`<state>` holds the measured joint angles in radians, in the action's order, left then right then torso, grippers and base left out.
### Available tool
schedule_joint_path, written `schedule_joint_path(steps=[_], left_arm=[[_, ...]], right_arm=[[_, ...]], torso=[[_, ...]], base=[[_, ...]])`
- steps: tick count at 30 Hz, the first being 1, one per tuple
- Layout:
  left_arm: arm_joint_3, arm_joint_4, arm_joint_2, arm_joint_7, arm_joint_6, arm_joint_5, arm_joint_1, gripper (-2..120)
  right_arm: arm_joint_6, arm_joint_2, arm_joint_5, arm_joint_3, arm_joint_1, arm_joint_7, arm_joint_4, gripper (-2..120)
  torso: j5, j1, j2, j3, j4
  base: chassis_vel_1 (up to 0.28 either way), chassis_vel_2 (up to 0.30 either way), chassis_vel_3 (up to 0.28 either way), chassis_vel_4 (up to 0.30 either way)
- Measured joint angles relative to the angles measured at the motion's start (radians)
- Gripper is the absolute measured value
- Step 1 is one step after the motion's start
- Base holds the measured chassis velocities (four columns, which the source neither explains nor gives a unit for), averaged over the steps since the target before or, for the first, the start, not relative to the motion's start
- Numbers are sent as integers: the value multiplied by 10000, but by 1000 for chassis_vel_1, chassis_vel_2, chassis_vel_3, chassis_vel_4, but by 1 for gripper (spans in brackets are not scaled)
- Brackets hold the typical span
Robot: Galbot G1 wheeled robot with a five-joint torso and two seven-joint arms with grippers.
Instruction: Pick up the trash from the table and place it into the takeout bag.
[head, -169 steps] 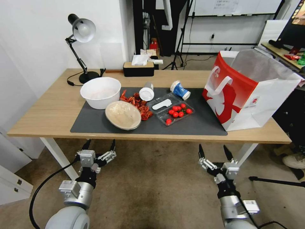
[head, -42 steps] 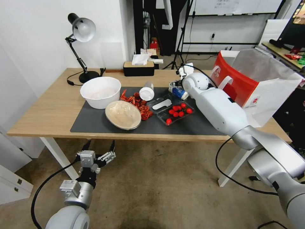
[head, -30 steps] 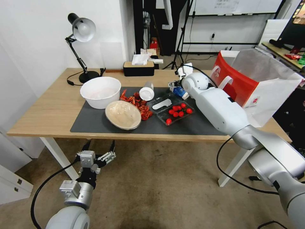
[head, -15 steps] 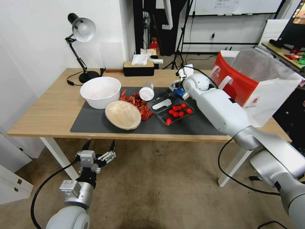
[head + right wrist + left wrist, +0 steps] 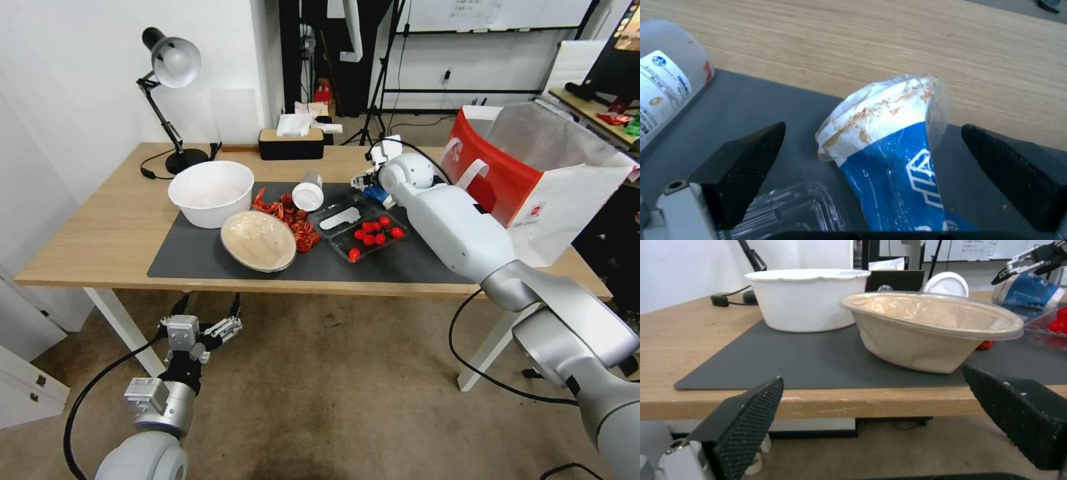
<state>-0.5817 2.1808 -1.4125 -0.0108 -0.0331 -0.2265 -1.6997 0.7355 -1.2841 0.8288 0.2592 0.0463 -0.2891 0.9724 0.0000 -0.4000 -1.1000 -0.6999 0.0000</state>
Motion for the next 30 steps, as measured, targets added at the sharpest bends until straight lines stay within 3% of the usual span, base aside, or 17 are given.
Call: schedule_joint_path(steps=[5, 11, 23, 30], left_arm=[[-3, 0, -1, 3, 1, -1, -10, 100], [-23, 10, 18, 9, 11, -3, -33, 100], [-8, 57, 24, 11, 17, -6, -58, 100], [-13, 84, 33, 17, 29, -6, -77, 100]], right_arm=[[4, -45, 182, -41, -30, 5, -138, 100], [20, -43, 375, -148, 45, -108, -174, 86], [21, -26, 390, -244, 171, -253, -271, 94], [20, -49, 460, -378, 291, -321, -317, 67]], torso=[[0, 1, 0, -1, 0], [2, 0, 0, -1, 0], [0, 1, 0, 0, 0], [-1, 0, 0, 0, 0]], base=[[0, 0, 0, 0], [0, 0, 0, 0], [0, 0, 0, 0], [0, 0, 0, 0]])
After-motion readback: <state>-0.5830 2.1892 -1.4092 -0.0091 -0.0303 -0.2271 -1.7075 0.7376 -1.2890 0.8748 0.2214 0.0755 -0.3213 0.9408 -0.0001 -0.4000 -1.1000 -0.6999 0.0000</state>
